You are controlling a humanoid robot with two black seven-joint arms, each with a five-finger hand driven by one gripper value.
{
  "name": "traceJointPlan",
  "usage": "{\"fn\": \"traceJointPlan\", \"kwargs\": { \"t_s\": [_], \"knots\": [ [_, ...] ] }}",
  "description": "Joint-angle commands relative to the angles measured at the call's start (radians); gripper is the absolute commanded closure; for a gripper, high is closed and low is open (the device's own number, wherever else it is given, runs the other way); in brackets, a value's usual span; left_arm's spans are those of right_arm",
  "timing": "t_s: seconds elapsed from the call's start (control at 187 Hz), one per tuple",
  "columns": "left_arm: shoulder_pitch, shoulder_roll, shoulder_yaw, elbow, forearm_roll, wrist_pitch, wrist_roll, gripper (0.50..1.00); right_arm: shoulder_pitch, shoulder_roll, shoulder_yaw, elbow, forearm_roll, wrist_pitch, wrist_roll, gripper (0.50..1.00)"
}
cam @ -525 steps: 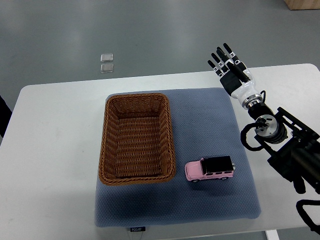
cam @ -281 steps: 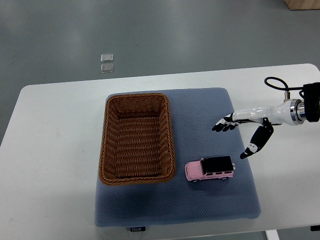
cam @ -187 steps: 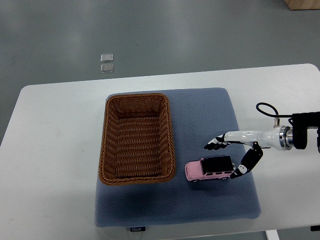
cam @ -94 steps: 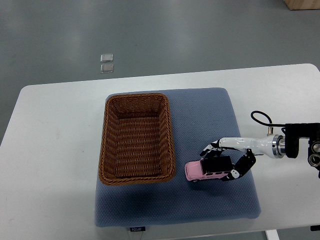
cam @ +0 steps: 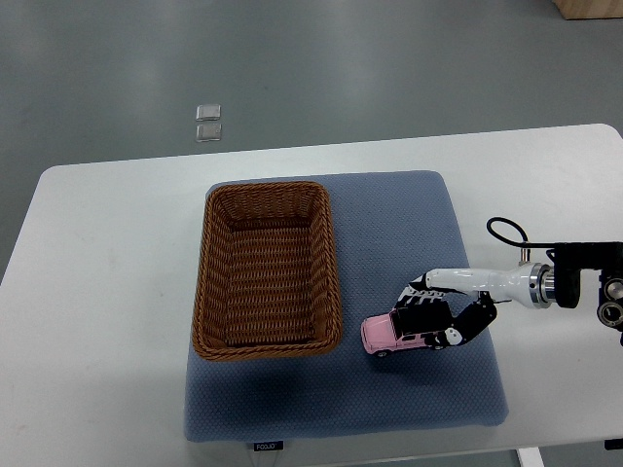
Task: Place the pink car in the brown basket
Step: 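Lift the pink car and carry it over the wicker basket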
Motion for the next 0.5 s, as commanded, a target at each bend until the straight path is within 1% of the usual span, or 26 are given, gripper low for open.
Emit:
{"fn": "traceJointPlan", "kwargs": {
  "t_s": [0.0, 0.107, 0.235, 0.39, 0.496],
  "knots": [
    [-0.001, 0.0, 0.0, 0.0, 0.0, 0.0, 0.0, 0.5, 0.063, -0.056, 0.014, 0.014, 0.013, 0.011, 0.013, 1.0],
    [-0.001, 0.0, 0.0, 0.0, 0.0, 0.0, 0.0, 0.5, 0.126, -0.107, 0.022, 0.03, 0.016, 0.052, 0.024, 1.0],
    [-0.001, 0.0, 0.0, 0.0, 0.0, 0.0, 0.0, 0.5, 0.2, -0.119, 0.02, 0.032, 0.019, 0.083, 0.029, 1.0],
    [-0.001, 0.0, 0.0, 0.0, 0.0, 0.0, 0.0, 0.5, 0.279, -0.096, 0.019, 0.023, 0.041, 0.101, 0.032, 1.0],
    [-0.001, 0.0, 0.0, 0.0, 0.0, 0.0, 0.0, 0.5, 0.33, -0.041, 0.014, -0.005, 0.065, 0.117, 0.033, 1.0]
  ]
}}
